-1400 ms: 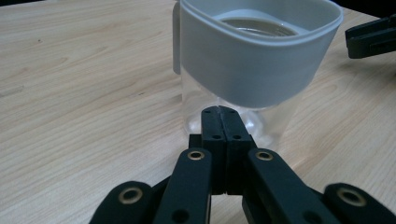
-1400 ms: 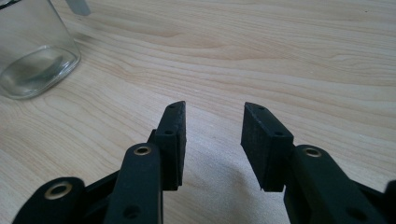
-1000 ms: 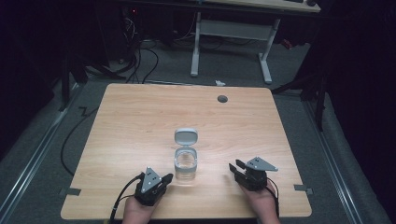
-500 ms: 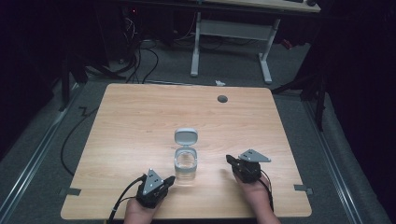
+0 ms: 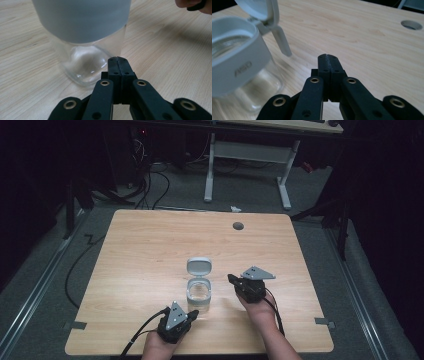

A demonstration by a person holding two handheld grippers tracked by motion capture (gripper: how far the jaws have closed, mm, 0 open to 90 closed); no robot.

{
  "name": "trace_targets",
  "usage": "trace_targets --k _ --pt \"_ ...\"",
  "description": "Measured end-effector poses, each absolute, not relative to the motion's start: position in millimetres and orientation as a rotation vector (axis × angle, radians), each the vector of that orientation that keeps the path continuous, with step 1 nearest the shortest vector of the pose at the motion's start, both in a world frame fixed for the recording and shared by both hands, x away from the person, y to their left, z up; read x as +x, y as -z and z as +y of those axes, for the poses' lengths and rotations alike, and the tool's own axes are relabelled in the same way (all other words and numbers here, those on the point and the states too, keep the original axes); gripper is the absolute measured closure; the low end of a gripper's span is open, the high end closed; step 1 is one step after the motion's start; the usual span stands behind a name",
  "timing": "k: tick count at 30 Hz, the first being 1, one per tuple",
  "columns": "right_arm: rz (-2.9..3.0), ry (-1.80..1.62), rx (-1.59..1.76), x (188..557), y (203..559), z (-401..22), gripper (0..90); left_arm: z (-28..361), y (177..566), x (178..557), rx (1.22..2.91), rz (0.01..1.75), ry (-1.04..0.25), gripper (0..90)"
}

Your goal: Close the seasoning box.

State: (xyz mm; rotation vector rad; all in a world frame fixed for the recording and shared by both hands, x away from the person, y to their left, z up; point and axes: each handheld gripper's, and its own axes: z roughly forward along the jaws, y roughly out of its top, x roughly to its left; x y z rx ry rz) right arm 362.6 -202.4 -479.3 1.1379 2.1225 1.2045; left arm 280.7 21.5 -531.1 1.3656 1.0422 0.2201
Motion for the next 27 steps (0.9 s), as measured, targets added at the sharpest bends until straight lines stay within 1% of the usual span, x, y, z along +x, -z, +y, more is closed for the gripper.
trace_targets --k 6,21,27 --pt "2.111 -1.239 1.134 376.8 470.2 -191.4 90.0 20.5 532.5 285.8 1.351 1.052 -0.187 90.0" --pt "2.116 -1.254 1.084 404.2 442.5 -167.7 90.0 20.8 533.0 285.4 1.337 1.055 -0.191 90.0" --pt "2.118 -1.265 1.062 408.3 433.7 -158.7 90.0 21.5 532.5 285.9 1.329 1.061 -0.18 90.0"
